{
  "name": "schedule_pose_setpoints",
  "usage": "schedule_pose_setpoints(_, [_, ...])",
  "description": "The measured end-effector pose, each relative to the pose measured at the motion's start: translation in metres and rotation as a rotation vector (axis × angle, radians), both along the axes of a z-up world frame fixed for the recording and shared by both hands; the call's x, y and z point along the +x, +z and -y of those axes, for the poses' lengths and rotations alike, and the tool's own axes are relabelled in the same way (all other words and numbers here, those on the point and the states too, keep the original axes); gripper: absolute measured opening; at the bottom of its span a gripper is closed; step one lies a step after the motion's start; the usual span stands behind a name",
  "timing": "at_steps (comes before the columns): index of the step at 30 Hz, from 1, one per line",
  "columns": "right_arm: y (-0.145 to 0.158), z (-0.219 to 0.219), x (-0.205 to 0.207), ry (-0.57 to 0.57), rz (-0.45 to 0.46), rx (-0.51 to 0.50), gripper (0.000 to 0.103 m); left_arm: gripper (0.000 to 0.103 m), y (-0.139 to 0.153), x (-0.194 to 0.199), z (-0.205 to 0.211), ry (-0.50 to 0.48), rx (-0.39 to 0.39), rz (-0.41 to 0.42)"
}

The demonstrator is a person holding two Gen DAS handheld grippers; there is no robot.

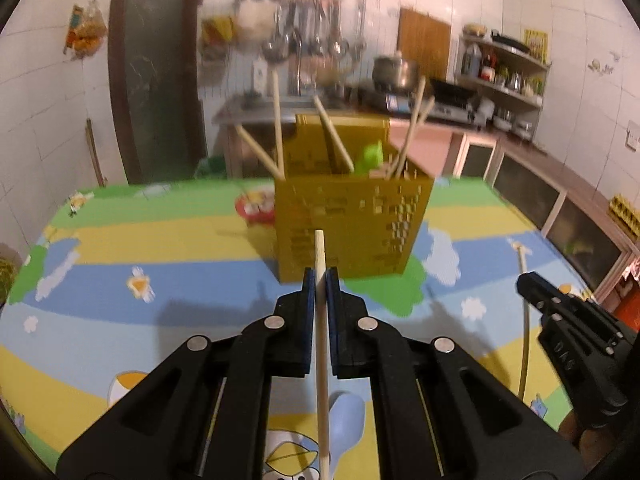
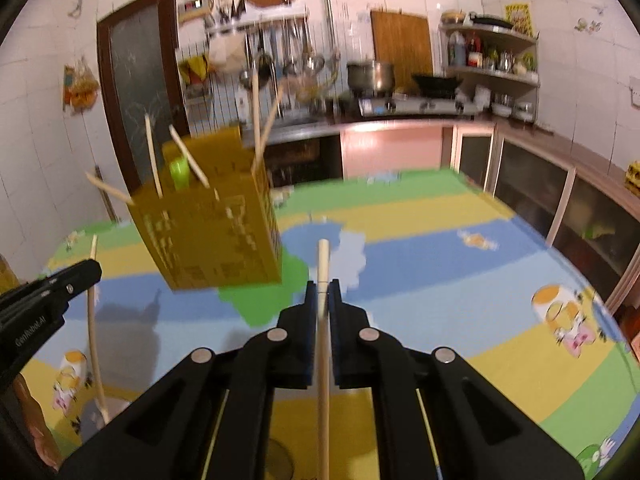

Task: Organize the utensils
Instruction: 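Lift both chopsticks and lower them into the yellow holder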

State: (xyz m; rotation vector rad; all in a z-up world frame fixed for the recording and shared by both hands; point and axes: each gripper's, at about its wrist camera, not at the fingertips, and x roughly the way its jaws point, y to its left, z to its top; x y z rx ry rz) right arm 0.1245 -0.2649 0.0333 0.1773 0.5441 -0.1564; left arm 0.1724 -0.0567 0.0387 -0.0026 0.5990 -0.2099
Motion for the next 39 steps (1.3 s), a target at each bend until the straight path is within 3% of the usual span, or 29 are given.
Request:
schedule_pose_setpoints(5, [0.031,0.002,-0.007,0.003,0.107,-0.004,0.006,0.005,0.027,-0.009,-0.011,0.015,-0.033,0.095])
schedule_pose_setpoints(12, [0.049,-0.009,-0.008,0.028,0.194,-0.021,0.006,0.005,0.058,-0.019,-0.025,0.032,-0.059,0.185])
schedule_pose_setpoints(19, [0.070,-0.024,-0.002,0.045,0.261,-0.060,0.006,0.005,0.074,-0.009,-0.037,0.054,-0.079,0.228])
schedule_pose_setpoints(29, [0.146,-0.036,0.023,0.063,0.406,-0.101,0.006,0.005,0.133,0.001,-0.036,0.040,-0.125,0.366])
schedule_pose_setpoints(35, [0.181,-0.043,0.047,0.068,0.479,-0.116,0.006,0.005,0.168,0.019,-0.026,0.030,-0.146,0.449])
schedule_pose_setpoints(39, [0.179,-0.048,0.073,0.083,0.482,-0.117,0.006,0.005,0.165,0.050,-0.017,0.033,-0.143,0.436])
